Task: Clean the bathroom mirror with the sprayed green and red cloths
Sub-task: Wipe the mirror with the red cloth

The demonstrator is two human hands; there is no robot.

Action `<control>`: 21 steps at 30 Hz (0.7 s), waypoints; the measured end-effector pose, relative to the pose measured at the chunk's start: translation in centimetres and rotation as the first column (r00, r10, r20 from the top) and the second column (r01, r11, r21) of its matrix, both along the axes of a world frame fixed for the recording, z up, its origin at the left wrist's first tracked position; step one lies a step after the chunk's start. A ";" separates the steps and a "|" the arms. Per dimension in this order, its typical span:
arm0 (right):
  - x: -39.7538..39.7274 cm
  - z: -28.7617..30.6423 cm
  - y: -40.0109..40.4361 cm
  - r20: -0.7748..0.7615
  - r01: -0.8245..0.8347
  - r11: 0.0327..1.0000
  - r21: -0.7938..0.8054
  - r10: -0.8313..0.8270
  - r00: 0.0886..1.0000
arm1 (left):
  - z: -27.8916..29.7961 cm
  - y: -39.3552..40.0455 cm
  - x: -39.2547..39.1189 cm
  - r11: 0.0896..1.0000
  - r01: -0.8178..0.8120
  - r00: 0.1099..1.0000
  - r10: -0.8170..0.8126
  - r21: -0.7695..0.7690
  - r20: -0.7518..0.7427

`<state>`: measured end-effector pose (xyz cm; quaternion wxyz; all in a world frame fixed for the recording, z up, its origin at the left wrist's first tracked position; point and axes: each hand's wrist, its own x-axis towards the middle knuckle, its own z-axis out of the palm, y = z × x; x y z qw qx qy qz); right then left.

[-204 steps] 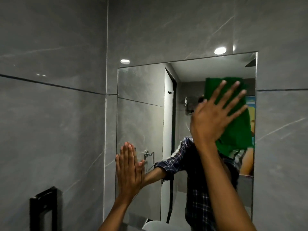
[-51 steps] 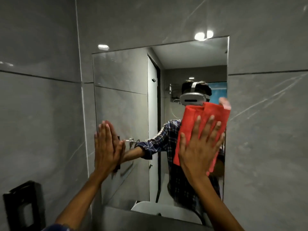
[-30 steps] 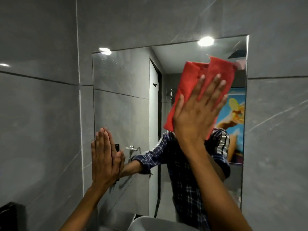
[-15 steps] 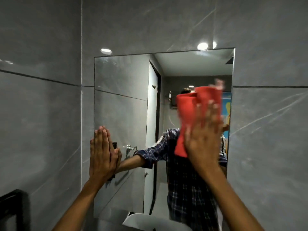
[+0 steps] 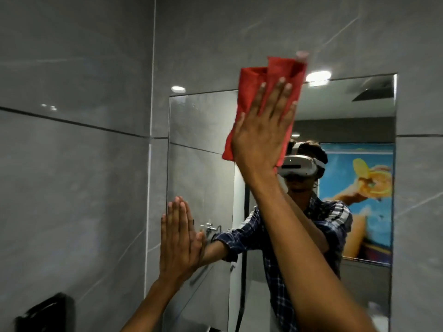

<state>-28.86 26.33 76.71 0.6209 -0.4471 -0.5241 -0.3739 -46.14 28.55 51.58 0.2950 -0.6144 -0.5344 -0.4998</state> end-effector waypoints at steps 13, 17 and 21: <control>-6.8 -9.3 2.4 0.649 0.027 0.991 -0.131 0.065 0.758 | 0.2 -0.9 0.5 0.994 0.042 0.999 -0.042 0.096 0.003; 2.4 -11.6 0.9 0.586 0.082 0.990 -0.117 0.002 0.810 | 0.4 -1.0 0.2 0.999 -0.022 1.000 0.023 0.023 -0.018; 13.8 -14.8 -0.9 0.119 0.209 0.971 -0.116 -0.195 0.974 | 0.2 -0.8 0.3 0.998 -0.053 0.998 0.054 0.028 -0.023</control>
